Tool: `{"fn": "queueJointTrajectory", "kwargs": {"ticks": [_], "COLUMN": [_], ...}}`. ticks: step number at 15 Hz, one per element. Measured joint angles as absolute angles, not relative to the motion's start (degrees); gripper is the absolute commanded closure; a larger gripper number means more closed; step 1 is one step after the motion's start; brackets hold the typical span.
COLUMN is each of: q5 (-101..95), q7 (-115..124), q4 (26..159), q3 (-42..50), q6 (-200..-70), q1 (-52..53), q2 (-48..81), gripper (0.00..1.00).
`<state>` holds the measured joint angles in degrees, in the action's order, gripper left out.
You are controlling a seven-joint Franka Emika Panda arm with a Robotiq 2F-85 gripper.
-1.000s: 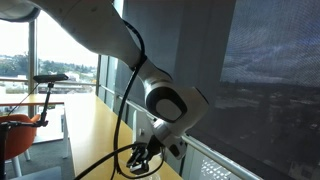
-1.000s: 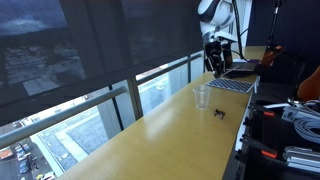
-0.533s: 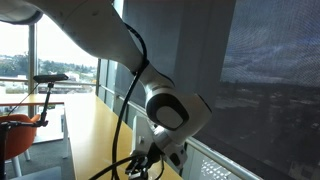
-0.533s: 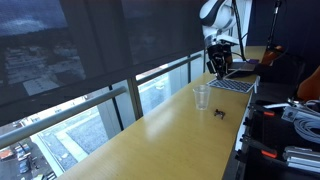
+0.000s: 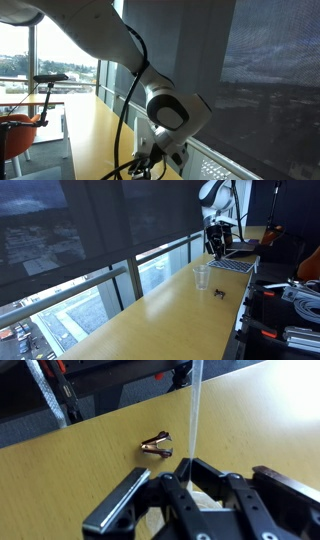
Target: Put the straw in the plastic cup
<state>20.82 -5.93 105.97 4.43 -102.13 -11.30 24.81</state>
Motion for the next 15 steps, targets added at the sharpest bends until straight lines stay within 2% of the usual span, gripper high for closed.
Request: {"fn": "queueJointTrajectory", "kwargs": {"ticks": [15], "q5": [21.72], "q7": [-7.05], "q4": [103.31], "q3": [2.92], "q6": [-102.93], "q1": [-11.28], "q2": [27.48], "gripper": [0.97]}}
